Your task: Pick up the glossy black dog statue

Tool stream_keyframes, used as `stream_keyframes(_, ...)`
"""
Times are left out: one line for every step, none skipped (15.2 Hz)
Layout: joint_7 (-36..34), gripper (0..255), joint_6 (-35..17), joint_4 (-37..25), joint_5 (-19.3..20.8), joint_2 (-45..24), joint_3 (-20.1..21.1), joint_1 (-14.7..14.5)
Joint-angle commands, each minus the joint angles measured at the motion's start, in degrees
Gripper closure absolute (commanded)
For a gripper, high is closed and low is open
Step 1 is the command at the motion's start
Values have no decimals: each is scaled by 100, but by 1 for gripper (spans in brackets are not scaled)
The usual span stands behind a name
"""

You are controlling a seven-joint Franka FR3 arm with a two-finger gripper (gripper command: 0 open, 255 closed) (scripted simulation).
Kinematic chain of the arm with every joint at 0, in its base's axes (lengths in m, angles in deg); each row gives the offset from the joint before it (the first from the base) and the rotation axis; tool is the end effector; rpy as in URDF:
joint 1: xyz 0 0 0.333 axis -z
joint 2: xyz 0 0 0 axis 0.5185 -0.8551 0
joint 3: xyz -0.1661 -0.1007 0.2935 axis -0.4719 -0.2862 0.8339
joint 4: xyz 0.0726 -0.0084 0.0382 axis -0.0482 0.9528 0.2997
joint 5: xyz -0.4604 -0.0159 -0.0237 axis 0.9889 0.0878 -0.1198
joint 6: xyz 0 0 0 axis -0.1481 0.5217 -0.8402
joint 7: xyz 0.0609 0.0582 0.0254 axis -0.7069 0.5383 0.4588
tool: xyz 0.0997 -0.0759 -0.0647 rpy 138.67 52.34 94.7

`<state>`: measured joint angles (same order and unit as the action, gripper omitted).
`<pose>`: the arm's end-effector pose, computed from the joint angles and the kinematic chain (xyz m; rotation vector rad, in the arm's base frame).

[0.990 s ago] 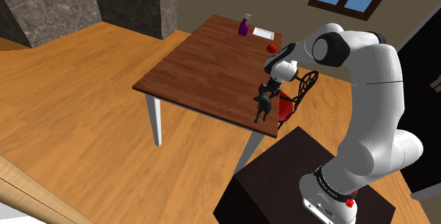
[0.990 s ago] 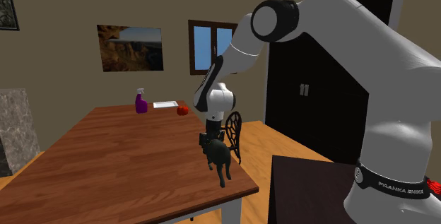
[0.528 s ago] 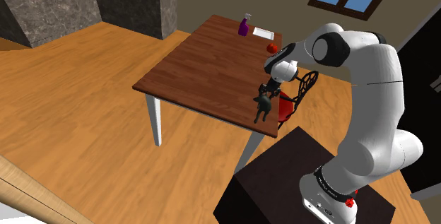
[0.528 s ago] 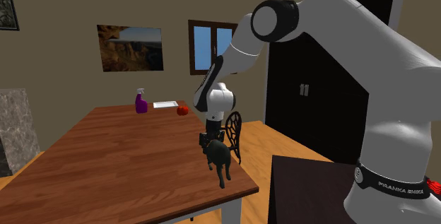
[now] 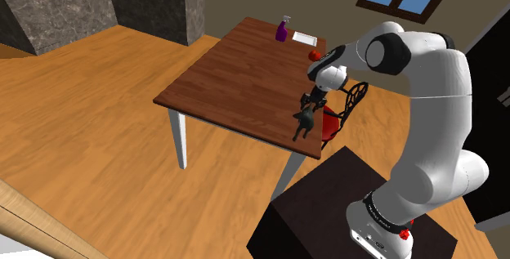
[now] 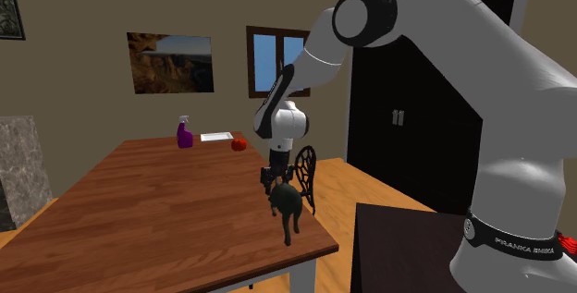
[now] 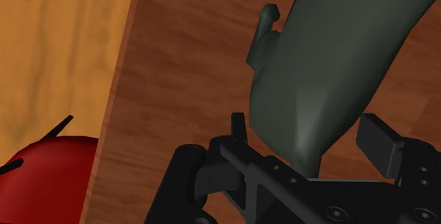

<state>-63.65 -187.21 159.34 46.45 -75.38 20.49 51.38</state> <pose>0.5851 -0.3657 0.0637 -2.8465 0.8957 -0.0239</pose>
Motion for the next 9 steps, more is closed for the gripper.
stream_keyframes(-41, 255, 72, 61, 42, 136, -42, -34)
stream_keyframes(-62, 255, 114, 82, 66, 201, -63, -50)
stream_keyframes(-84, 255, 156, 103, 91, 265, -85, -65)
stream_keyframes(-106, 255, 199, 122, 115, 328, -107, -81)
stream_keyframes(-128, 255, 243, 140, 140, 391, -128, -96)
stream_keyframes(-151, 255, 287, 157, 166, 453, -150, -111)
stream_keyframes(-173, 255, 331, 173, 192, 515, -171, -126)
stream_keyframes(-196, 255, 376, 187, 218, 576, -192, -140)
stream_keyframes(-220, 255, 422, 200, 245, 636, -213, -155)
